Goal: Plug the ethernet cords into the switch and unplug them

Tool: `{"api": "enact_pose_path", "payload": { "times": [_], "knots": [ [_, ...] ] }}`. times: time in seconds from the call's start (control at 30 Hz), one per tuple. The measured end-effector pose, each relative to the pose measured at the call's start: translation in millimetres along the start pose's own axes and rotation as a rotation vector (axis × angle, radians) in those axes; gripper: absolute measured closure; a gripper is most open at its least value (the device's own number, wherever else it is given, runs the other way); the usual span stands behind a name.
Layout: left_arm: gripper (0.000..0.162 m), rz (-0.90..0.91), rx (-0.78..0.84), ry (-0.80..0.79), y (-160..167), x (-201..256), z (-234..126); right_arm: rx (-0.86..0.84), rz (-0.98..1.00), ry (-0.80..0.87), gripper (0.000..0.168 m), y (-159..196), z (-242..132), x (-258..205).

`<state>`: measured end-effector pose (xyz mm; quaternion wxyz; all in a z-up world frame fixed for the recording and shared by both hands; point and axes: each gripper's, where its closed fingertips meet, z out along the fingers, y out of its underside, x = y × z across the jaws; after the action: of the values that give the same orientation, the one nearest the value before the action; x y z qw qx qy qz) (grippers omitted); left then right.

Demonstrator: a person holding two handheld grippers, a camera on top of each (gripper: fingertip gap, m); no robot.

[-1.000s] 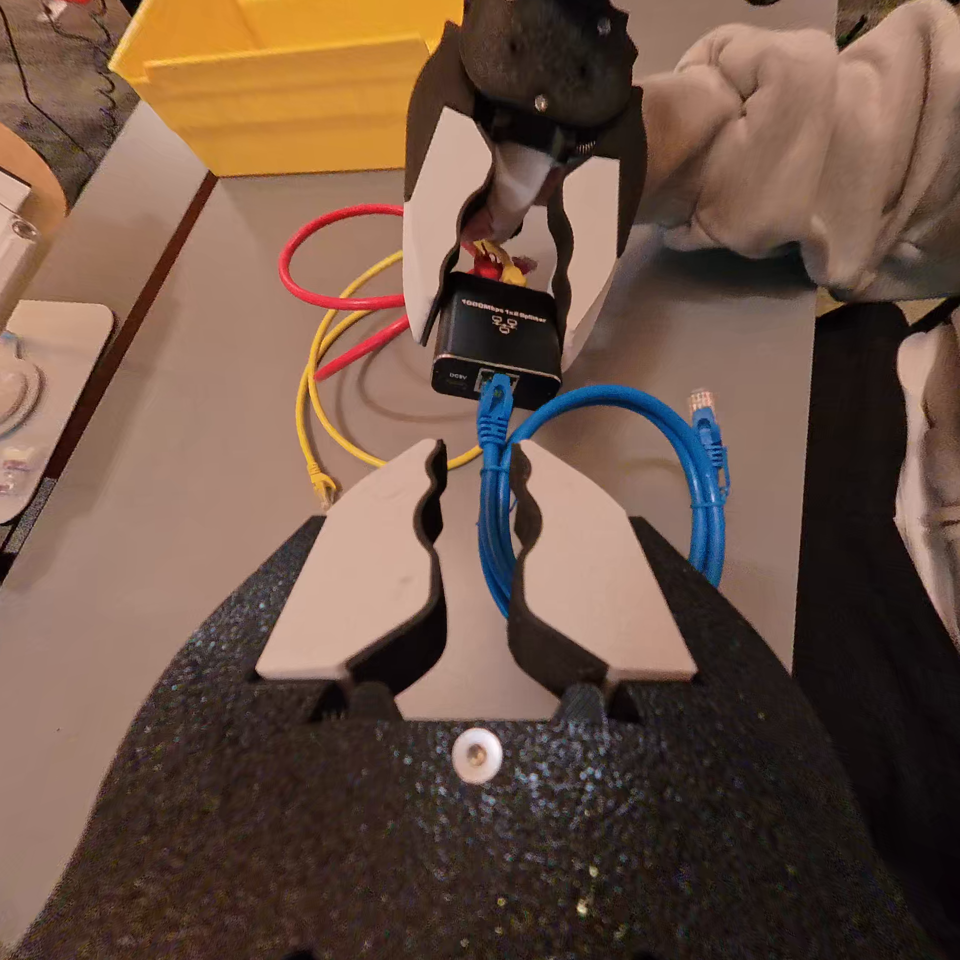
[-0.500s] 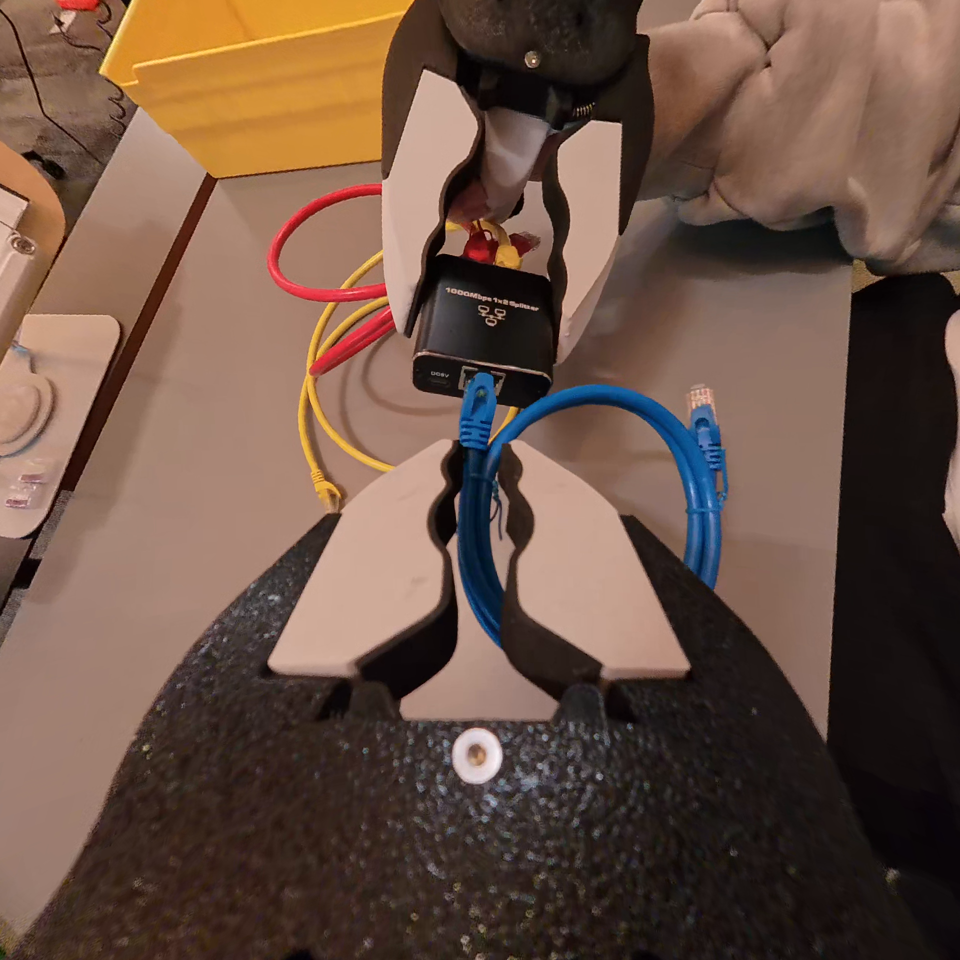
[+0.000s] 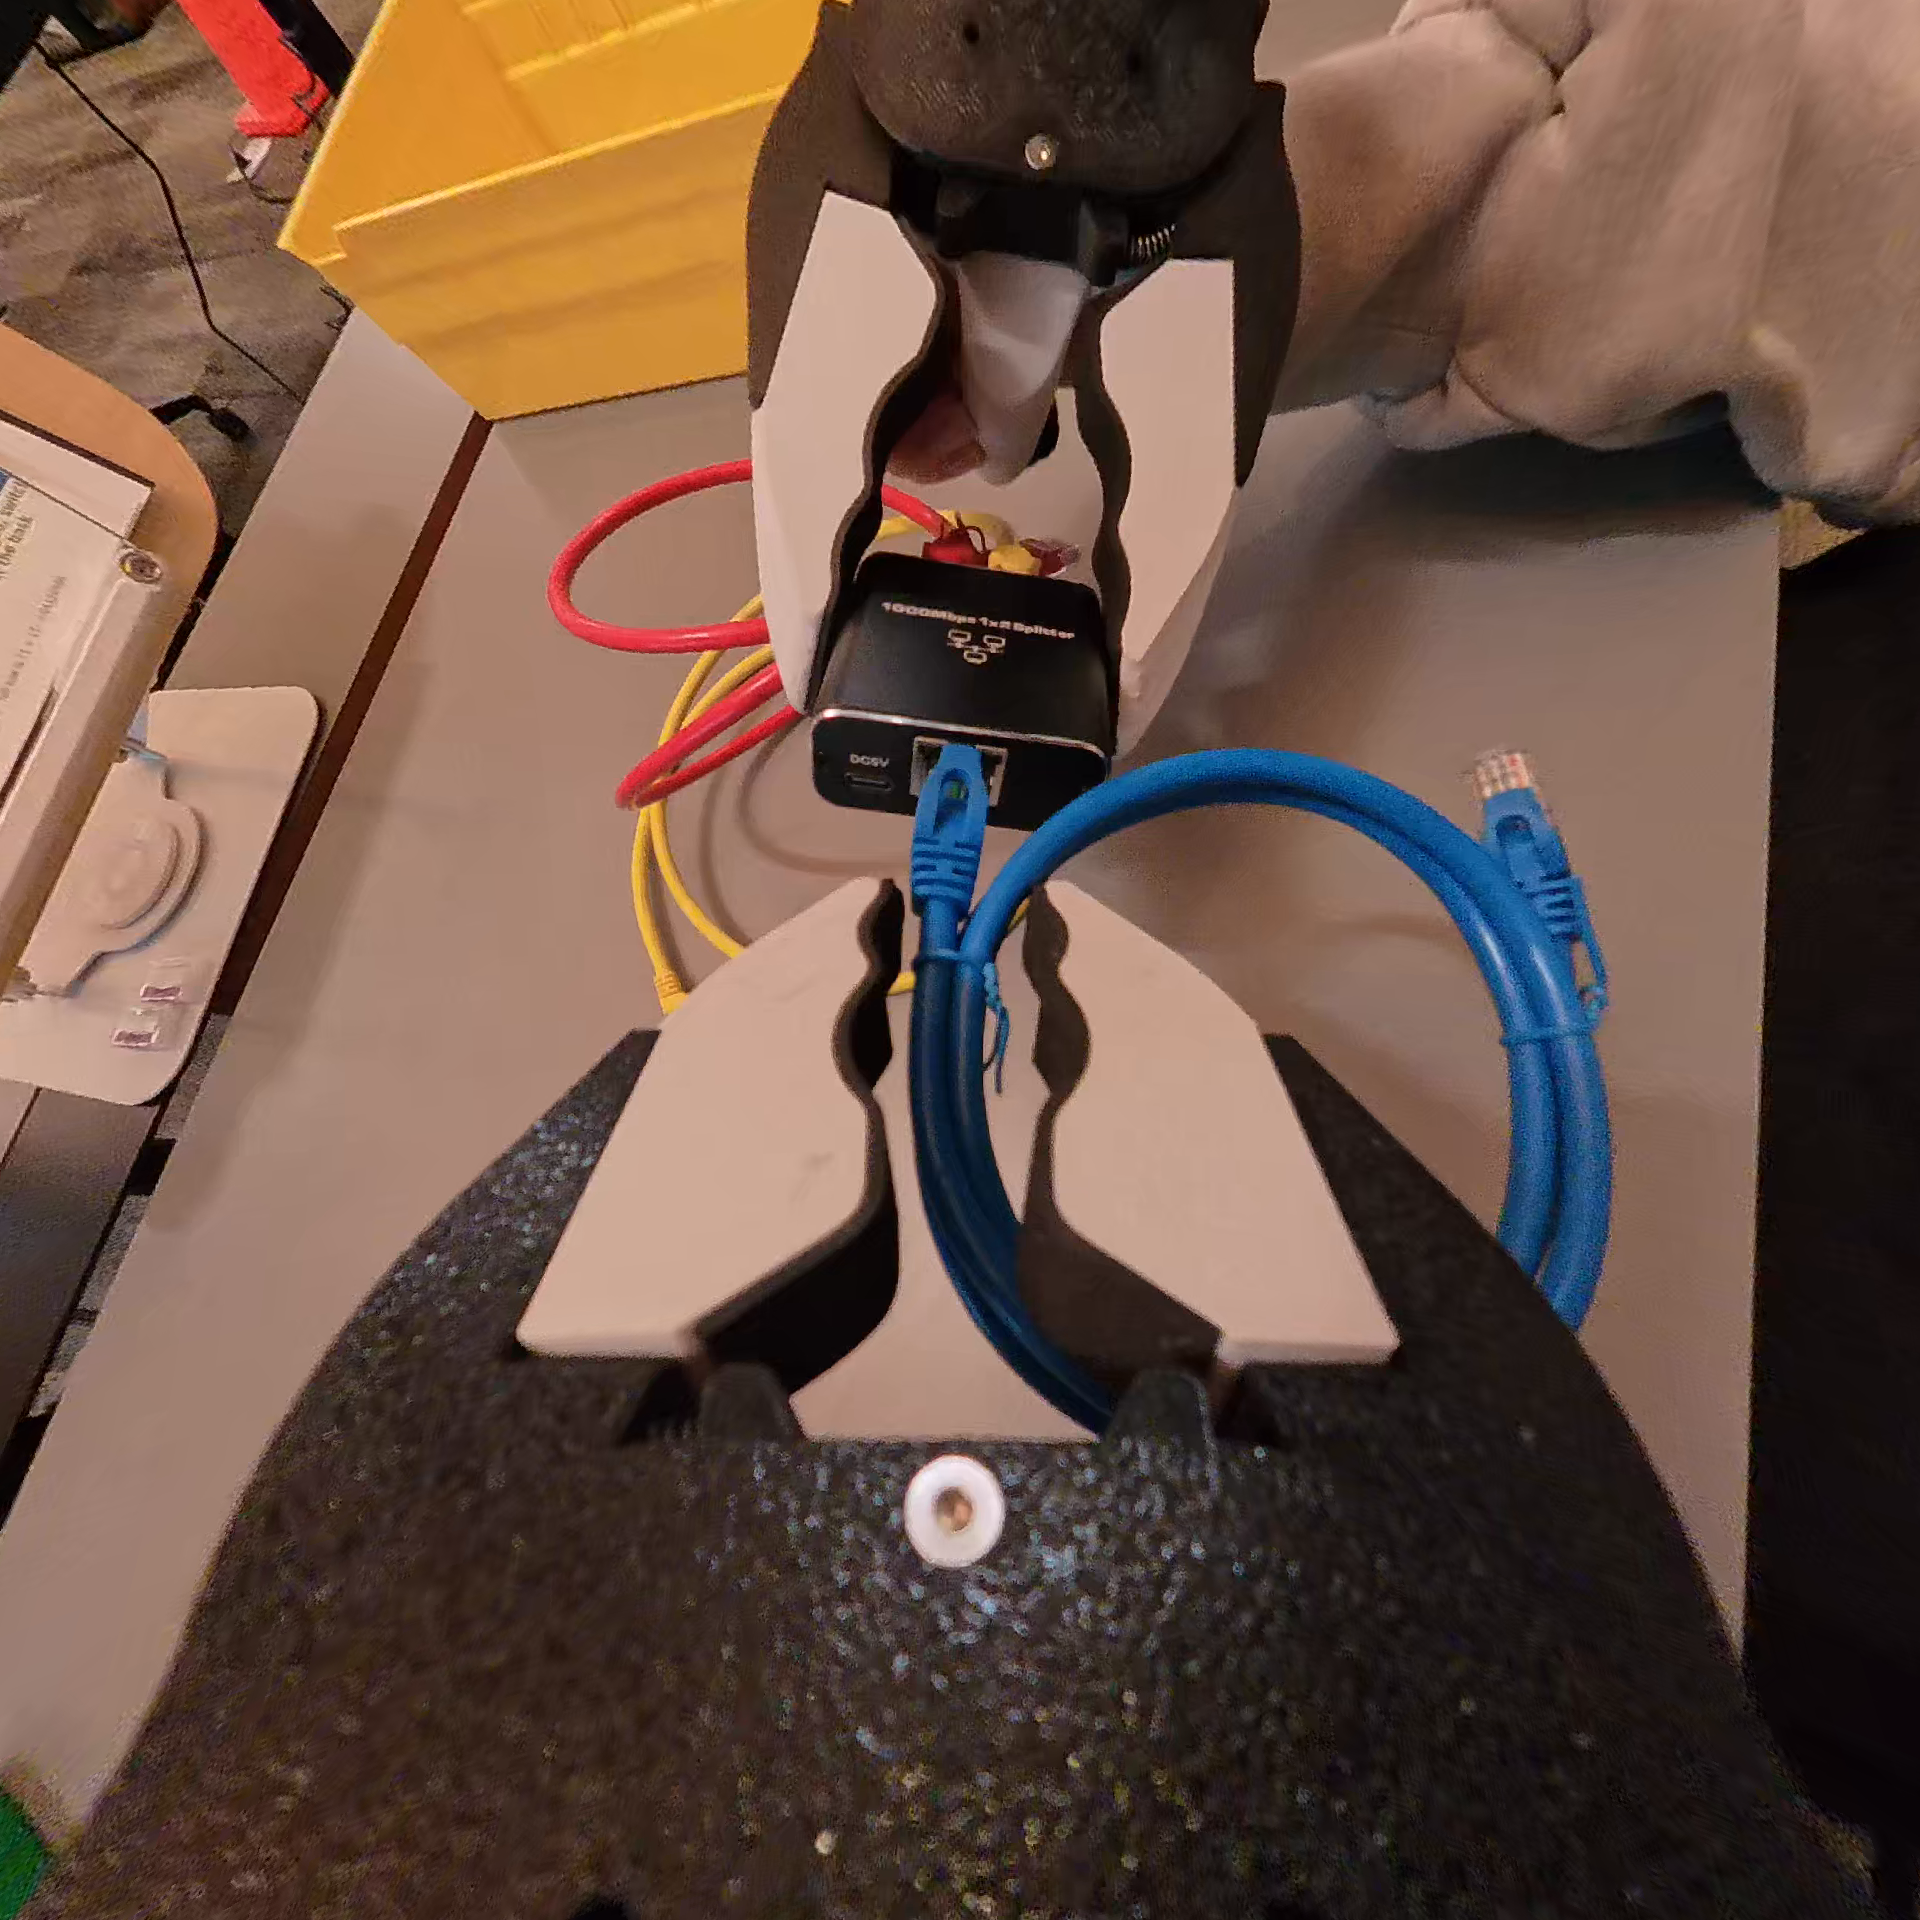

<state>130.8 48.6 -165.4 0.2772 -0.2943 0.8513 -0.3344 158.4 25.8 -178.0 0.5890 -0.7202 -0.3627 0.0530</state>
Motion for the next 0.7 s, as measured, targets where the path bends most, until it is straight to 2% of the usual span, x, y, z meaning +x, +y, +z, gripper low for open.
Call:
{"api": "enact_pose_path", "payload": {
  "times": [0.37,0.6,0.7],
  "knots": [
    [0.140,-0.081,0.123,0.019,-7.8,2.5,-3.2,0.013,0.011,-0.008,0.105,-1.0,-0.1,-0.8],
    [0.143,-0.045,0.106,0.000,-2.8,2.3,-1.8,0.009,0.013,-0.015,0.105,-1.2,0.6,-2.4],
    [0.143,-0.014,0.050,0.014,2.8,4.0,-0.8,-0.027,0.000,-0.019,0.105,0.5,2.9,-5.1]
  ]
}}
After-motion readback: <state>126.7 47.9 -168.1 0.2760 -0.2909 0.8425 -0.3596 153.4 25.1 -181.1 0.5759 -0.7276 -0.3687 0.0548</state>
